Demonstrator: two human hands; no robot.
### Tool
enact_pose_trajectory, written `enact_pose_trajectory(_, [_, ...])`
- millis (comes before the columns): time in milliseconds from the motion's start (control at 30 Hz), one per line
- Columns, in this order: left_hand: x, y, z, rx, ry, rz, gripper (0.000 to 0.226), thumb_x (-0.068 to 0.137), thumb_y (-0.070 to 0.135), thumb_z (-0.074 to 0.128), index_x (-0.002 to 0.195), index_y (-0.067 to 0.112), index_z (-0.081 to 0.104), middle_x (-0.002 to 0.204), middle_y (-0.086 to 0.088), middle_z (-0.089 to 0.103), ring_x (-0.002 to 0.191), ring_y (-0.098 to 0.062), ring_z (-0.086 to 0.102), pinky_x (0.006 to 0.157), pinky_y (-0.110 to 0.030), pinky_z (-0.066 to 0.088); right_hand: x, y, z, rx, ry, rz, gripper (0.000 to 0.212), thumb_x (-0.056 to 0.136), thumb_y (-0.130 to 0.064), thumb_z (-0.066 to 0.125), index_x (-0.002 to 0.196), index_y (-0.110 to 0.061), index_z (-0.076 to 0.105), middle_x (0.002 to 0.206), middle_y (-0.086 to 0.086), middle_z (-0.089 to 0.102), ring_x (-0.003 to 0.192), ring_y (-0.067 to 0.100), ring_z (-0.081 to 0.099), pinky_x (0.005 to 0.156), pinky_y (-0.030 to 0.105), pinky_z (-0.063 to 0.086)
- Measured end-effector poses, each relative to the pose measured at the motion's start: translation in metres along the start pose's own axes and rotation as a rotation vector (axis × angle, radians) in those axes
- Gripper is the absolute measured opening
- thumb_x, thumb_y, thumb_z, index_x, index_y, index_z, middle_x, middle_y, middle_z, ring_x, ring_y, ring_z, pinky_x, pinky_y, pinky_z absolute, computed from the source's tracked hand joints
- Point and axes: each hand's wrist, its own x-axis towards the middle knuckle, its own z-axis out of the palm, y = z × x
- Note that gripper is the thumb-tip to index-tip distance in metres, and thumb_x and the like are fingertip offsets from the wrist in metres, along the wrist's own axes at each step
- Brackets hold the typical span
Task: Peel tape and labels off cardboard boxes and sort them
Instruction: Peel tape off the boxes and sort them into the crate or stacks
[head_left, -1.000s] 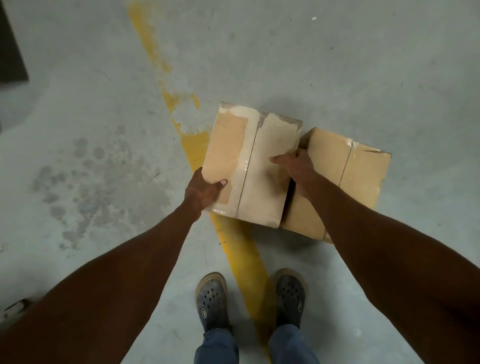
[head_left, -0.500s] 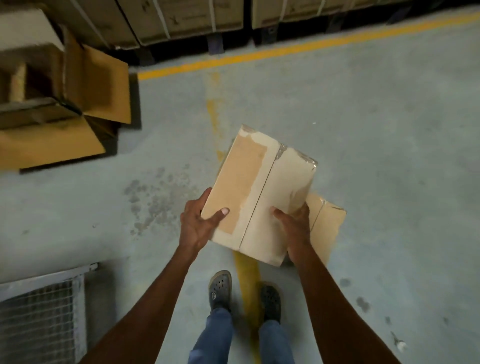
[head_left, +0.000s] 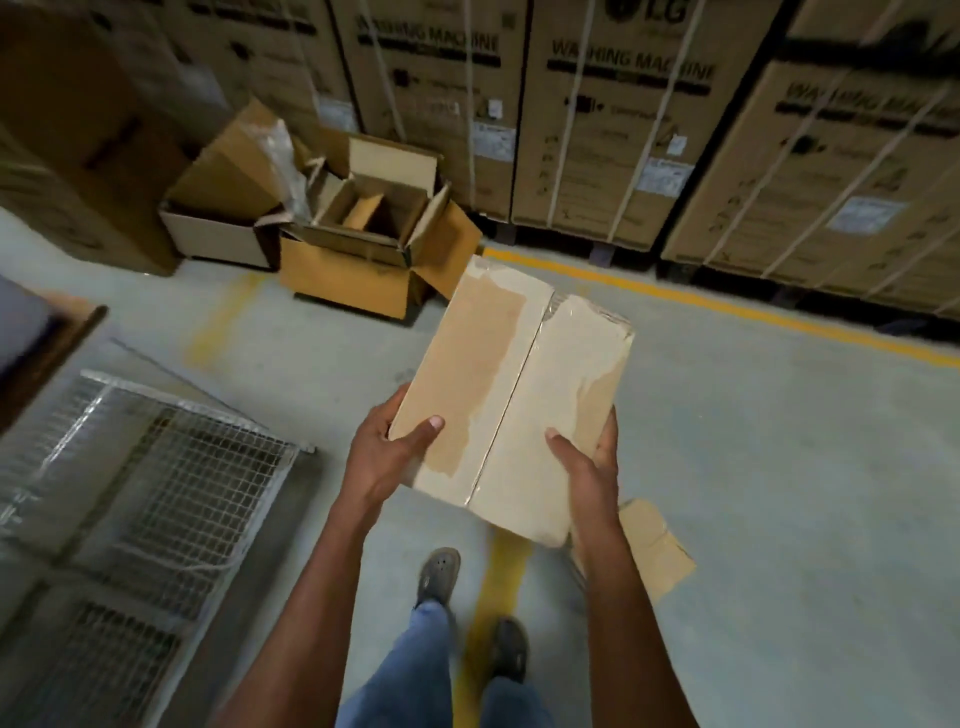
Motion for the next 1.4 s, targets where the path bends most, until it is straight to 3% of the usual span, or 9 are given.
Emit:
enact_pose_trajectory(133, [-0.071,0.011,-0.053,-0.121,0.246,0.029,0.041,0.093,0.021,0.076,0.128,0.042,0.068,0.118,0.013,0.076,0.110,-0.011,0.072,0.095,-0.036,0.056,-0.040,-0.034,0.047,-0.026,-0.257,-0.036,0.100,0.069,-0.036,0.083,0.157,-0.043,0.036,0.152,-0.012,0.054,0.138,0.017,0.054,0.119,0.050,0.041])
enact_pose_trajectory(300, [-0.145,0.006,-0.135,-0.210,0.507,0.007,0.041,0.094,0.030,0.074,0.134,0.033,0.067,0.118,0.005,0.076,0.108,-0.021,0.074,0.091,-0.039,0.058,-0.096,-0.068,0.129,-0.121,-0.581,-0.093,0.083,0.078,-0.026,0.075,0.153,-0.043,0.042,0.140,-0.011,0.064,0.124,0.017,0.065,0.110,0.051,0.049])
enact_pose_trajectory(533, [-0.248,0.004,-0.265,-0.284,0.884,0.020,0.040,0.093,0.030,0.075,0.132,0.031,0.068,0.115,0.004,0.077,0.100,-0.016,0.075,0.086,-0.036,0.060,-0.214,-0.078,0.267,-0.197,-0.957,-0.152,0.073,0.088,-0.024,0.071,0.150,-0.051,0.042,0.127,-0.011,0.070,0.111,0.018,0.070,0.097,0.051,0.058])
enact_pose_trajectory(733, [-0.336,0.014,-0.382,-0.263,1.134,0.040,0.049,0.095,0.038,0.071,0.142,0.036,0.058,0.117,0.013,0.072,0.104,-0.013,0.071,0.082,-0.034,0.059,-0.319,-0.082,0.392,-0.250,-1.230,-0.212,0.060,0.097,-0.021,0.063,0.146,-0.051,0.045,0.123,-0.010,0.071,0.106,0.018,0.073,0.083,0.039,0.061])
enact_pose_trajectory(867, [-0.386,0.028,-0.447,-0.178,1.214,0.050,0.050,0.098,0.041,0.064,0.146,0.036,0.051,0.116,0.019,0.064,0.101,0.000,0.062,0.075,-0.023,0.050,-0.381,-0.087,0.456,-0.274,-1.325,-0.248,0.054,0.095,-0.026,0.065,0.141,-0.050,0.050,0.122,-0.004,0.071,0.110,0.022,0.071,0.087,0.044,0.060])
enact_pose_trajectory(967, [-0.410,0.035,-0.493,-0.181,1.264,0.047,0.049,0.096,0.042,0.069,0.142,0.033,0.057,0.122,0.015,0.069,0.104,-0.007,0.068,0.084,-0.031,0.056,-0.417,-0.092,0.498,-0.269,-1.390,-0.281,0.052,0.095,-0.026,0.064,0.138,-0.052,0.051,0.124,-0.008,0.071,0.112,0.019,0.070,0.091,0.041,0.058])
enact_pose_trajectory(1100, [-0.425,0.041,-0.543,-0.139,1.265,0.032,0.041,0.096,0.041,0.069,0.135,0.029,0.064,0.112,0.010,0.075,0.096,-0.009,0.073,0.069,-0.025,0.054,-0.447,-0.093,0.543,-0.254,-1.472,-0.263,0.052,0.097,-0.019,0.063,0.140,-0.044,0.047,0.130,-0.006,0.067,0.117,0.020,0.068,0.098,0.040,0.057])
enact_pose_trajectory(1300, [-0.421,0.045,-0.605,-0.085,1.302,-0.041,0.033,0.091,0.047,0.073,0.120,0.032,0.069,0.105,0.011,0.075,0.092,-0.009,0.071,0.068,-0.027,0.051,-0.466,-0.084,0.604,-0.254,-1.537,-0.208,0.056,0.097,-0.015,0.061,0.146,-0.034,0.042,0.131,-0.007,0.064,0.116,0.016,0.066,0.102,0.036,0.054])
enact_pose_trajectory(1400, [-0.411,0.044,-0.636,0.002,1.282,-0.077,0.045,0.088,0.056,0.073,0.123,0.027,0.070,0.104,0.012,0.076,0.093,-0.010,0.072,0.070,-0.031,0.052,-0.467,-0.076,0.636,-0.243,-1.531,-0.154,0.058,0.096,-0.014,0.063,0.147,-0.030,0.042,0.129,-0.008,0.063,0.112,0.013,0.067,0.095,0.030,0.055])
